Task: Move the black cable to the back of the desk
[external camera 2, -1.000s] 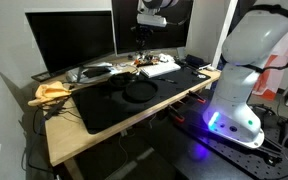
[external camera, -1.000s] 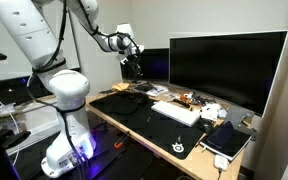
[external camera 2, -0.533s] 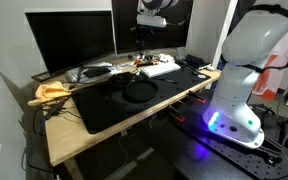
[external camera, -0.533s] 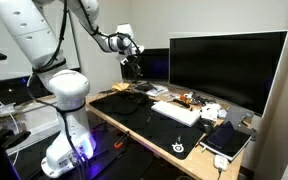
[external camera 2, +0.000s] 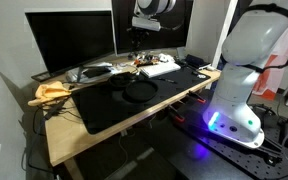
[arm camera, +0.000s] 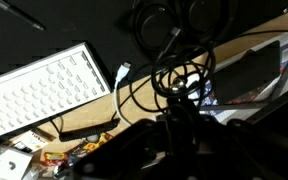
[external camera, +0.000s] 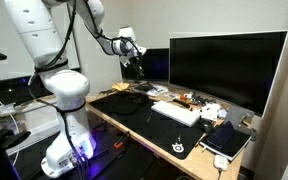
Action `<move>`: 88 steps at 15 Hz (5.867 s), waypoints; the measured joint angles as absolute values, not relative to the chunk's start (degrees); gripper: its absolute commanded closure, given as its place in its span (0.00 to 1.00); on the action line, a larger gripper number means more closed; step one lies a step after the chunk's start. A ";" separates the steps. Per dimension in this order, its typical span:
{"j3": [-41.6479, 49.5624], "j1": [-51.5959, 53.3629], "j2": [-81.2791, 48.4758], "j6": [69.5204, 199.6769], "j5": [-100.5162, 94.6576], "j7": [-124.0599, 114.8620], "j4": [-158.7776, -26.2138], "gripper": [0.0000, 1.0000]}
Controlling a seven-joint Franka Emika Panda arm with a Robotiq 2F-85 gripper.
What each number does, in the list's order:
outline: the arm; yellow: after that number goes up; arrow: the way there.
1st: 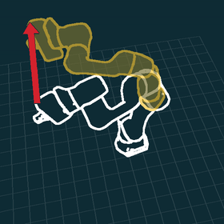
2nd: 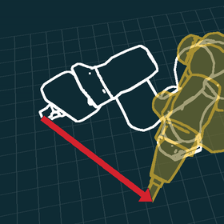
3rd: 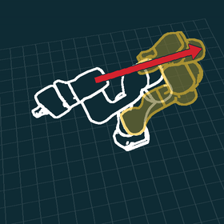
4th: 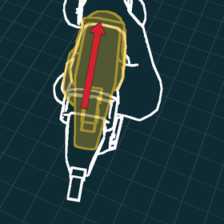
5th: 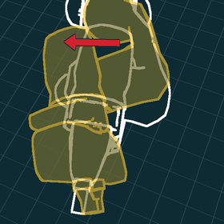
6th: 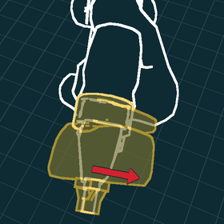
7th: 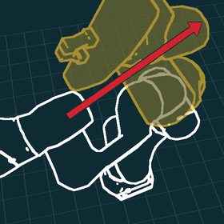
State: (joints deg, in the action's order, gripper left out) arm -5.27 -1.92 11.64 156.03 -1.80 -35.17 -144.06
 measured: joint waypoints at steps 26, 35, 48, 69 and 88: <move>-2.45 -1.04 -11.42 170.85 -19.60 -55.67 -129.63 0.97; 2.76 4.28 -16.55 173.74 -24.09 -61.25 -127.93 0.97; 9.46 12.25 -22.15 174.89 -24.40 -63.39 -125.01 0.97; 13.18 17.16 -25.79 174.75 -24.38 -63.40 -125.02 0.97; 6.34 13.52 -26.73 161.74 -9.33 -51.15 -121.21 0.97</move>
